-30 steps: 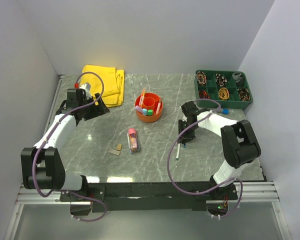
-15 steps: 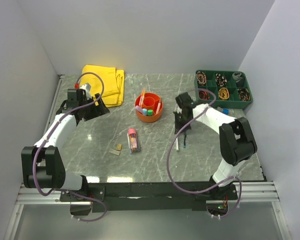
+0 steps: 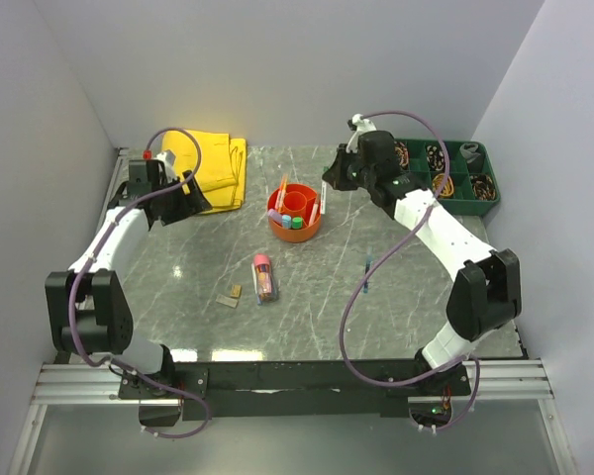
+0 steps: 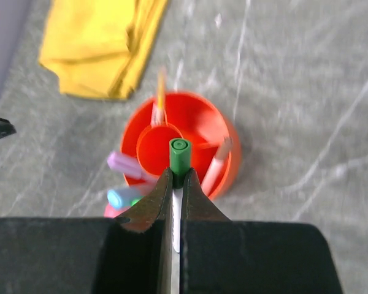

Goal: Sort the stationery into containers
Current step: Place the pen in the storage box.

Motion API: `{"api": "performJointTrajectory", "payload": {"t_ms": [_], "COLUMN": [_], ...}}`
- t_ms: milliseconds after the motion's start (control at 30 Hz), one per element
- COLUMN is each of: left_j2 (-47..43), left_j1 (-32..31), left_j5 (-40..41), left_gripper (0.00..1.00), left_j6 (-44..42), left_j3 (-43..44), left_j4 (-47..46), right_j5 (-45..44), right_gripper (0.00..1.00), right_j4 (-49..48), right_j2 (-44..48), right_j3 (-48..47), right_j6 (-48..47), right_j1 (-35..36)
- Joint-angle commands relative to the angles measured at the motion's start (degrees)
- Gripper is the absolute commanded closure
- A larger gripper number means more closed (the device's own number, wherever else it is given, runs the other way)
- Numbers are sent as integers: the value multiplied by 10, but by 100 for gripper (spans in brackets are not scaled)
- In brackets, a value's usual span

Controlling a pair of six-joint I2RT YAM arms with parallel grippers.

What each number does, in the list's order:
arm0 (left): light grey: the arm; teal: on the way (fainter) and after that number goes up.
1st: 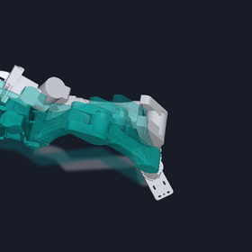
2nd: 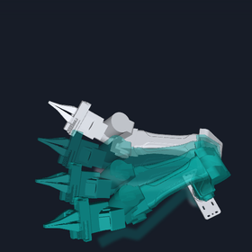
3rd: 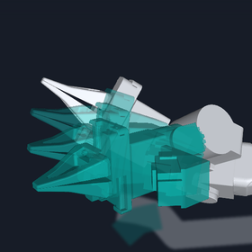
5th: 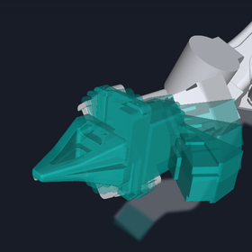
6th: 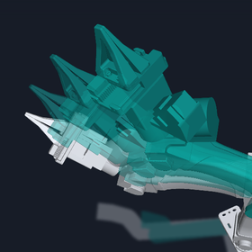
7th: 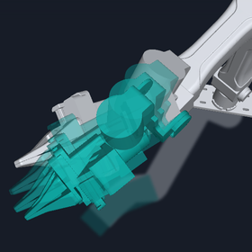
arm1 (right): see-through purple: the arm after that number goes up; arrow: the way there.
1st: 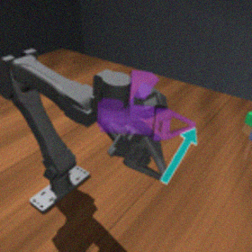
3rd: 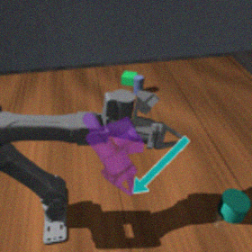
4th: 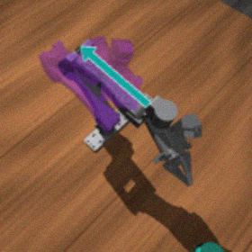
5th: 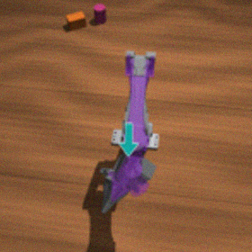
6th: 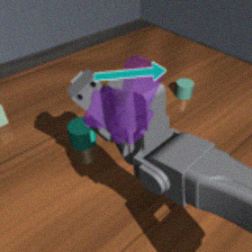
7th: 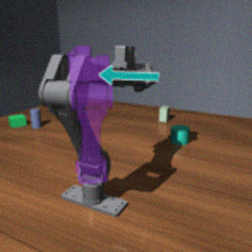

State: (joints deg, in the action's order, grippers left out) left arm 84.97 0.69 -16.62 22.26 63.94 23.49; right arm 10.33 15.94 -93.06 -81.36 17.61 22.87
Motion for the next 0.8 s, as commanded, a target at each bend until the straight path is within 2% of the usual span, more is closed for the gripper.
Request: {"api": "performJointTrajectory", "payload": {"t_ms": [0, 267, 767], "left_j2": [29, 53, 80], "left_j1": [7, 7, 7], "left_j5": [-2, 10, 16], "left_gripper": [19, 19, 18], "left_j6": [-30, -42, -49], "left_j3": [60, 90, 105], "left_j4": [37, 46, 47], "right_j5": [0, -14, -74], "right_gripper": [100, 100, 100], "right_j4": [-187, -250, -268], "right_j2": [8, -52, -113], "right_j3": [19, 18, 32], "right_j6": [-20, -18, -64], "right_j1": [6, 7, 18]}}
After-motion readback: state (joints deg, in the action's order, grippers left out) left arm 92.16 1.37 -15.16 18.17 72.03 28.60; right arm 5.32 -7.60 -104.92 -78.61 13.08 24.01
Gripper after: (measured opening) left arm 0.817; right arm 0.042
